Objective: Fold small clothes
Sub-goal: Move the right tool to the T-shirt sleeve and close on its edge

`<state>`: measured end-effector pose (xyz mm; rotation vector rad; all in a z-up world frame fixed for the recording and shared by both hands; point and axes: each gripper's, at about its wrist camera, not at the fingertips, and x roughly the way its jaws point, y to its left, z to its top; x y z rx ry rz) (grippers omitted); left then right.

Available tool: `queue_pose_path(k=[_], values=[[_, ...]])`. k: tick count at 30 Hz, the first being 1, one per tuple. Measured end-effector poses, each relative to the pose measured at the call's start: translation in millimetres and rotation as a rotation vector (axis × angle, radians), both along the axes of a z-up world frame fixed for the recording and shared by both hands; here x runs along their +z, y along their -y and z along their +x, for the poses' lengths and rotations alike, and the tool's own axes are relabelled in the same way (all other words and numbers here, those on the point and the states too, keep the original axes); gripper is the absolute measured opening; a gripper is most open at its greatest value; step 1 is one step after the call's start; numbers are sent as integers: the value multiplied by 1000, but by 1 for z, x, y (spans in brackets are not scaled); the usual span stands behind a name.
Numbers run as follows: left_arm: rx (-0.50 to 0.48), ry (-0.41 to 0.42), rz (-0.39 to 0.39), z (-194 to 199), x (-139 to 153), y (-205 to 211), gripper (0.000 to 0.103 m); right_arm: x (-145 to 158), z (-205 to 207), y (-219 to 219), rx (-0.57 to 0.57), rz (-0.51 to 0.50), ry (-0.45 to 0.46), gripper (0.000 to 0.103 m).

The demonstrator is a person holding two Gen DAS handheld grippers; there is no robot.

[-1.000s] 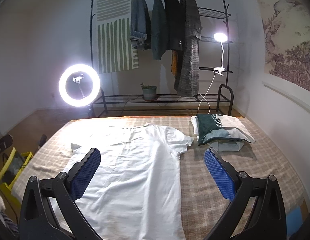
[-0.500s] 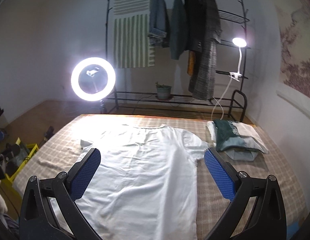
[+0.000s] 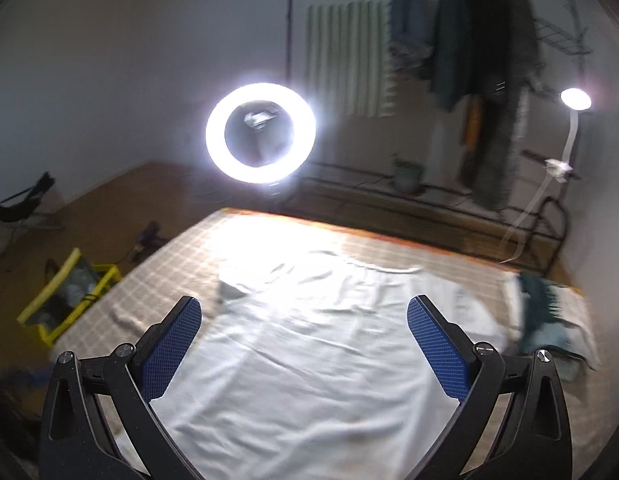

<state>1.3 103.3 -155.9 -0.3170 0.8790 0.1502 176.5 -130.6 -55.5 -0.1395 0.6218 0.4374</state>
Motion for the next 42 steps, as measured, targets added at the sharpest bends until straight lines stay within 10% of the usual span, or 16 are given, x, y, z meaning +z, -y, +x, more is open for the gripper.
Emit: queue_pose_path(k=[18, 27, 33, 42], values=[[18, -168, -80, 15, -75, 7, 55, -102, 149, -132, 103, 15, -304, 78], [17, -153, -122, 22, -78, 3, 6, -169, 197, -197, 132, -81, -388, 74], [16, -147, -182, 24, -78, 1, 1, -203, 206, -225, 139, -270, -381, 61], [41, -134, -204, 20, -73, -5, 0, -213, 210, -223, 146, -346, -382, 14]])
